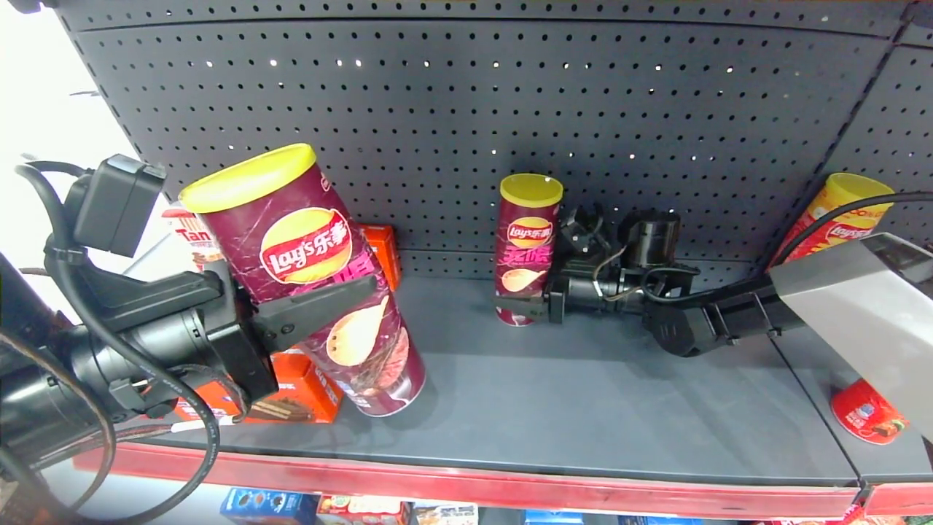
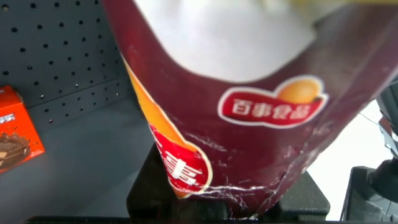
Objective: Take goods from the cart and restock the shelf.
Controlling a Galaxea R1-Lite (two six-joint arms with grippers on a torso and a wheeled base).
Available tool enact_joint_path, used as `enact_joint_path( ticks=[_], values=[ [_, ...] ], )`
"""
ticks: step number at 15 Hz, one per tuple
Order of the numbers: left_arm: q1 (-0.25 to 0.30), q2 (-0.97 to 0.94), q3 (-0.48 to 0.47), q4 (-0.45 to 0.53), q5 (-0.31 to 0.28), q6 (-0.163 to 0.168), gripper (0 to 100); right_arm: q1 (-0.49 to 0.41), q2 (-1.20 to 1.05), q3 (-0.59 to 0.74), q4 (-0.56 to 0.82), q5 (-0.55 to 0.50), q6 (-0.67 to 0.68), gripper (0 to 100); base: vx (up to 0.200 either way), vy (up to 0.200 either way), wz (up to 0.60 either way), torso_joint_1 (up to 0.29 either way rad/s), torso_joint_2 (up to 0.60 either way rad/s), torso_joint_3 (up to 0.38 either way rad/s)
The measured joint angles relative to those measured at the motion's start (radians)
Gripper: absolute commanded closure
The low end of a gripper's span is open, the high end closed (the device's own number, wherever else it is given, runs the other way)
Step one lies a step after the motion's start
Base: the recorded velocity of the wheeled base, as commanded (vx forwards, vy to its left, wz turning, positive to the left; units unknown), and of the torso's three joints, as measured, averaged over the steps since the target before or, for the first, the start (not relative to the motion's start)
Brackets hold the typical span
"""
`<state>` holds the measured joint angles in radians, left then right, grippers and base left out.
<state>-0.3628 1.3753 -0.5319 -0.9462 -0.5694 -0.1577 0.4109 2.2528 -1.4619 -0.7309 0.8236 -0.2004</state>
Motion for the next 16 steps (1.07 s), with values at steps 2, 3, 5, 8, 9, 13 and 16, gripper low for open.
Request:
enact_joint_path(
  ticks=[2, 3, 5, 8, 9, 13, 16],
  values=[
    [0.009, -0.001, 0.003, 0.0, 0.0, 0.0, 100, 0.008, 0.02, -0.019, 0.0, -0.007, 0.003, 0, 0.0, 0.0, 0.0, 0.0, 0.0, 0.0],
    [0.014, -0.001, 0.005, 0.0, -0.001, 0.0, 100, 0.011, 0.028, -0.024, 0.0, -0.006, 0.003, 100, 0.0, 0.0, 0.0, 0.0, 0.0, 0.0],
    [0.018, -0.003, 0.01, 0.0, -0.001, 0.0, 100, 0.015, 0.04, -0.028, -0.013, -0.012, 0.003, 100, 0.0, 0.0, 0.0, 0.0, 0.0, 0.0],
    [0.019, -0.003, 0.014, -0.016, -0.001, 0.0, 100, 0.011, 0.044, -0.024, -0.022, -0.024, 0.001, 100, 0.0, 0.0, 0.0, 0.0, 0.0, 0.0],
    [0.019, -0.003, 0.015, -0.016, -0.001, 0.0, 100, 0.011, 0.039, -0.018, -0.022, -0.024, 0.001, 100, 0.0, 0.0, 0.0, 0.0, 0.0, 0.0],
    [0.02, -0.004, 0.026, -0.016, -0.001, 0.0, 100, 0.005, -0.016, 0.071, -0.042, -0.019, 0.003, 100, 0.0, 0.0, 0.0, 0.0, 0.0, 0.0],
    [0.02, -0.022, 0.043, -0.014, -0.001, 0.0, 100, 0.0, -0.109, 0.219, -0.101, 0.005, 0.005, 100, 0.0, 0.0, 0.0, 0.0, 0.0, 0.0]
  ],
)
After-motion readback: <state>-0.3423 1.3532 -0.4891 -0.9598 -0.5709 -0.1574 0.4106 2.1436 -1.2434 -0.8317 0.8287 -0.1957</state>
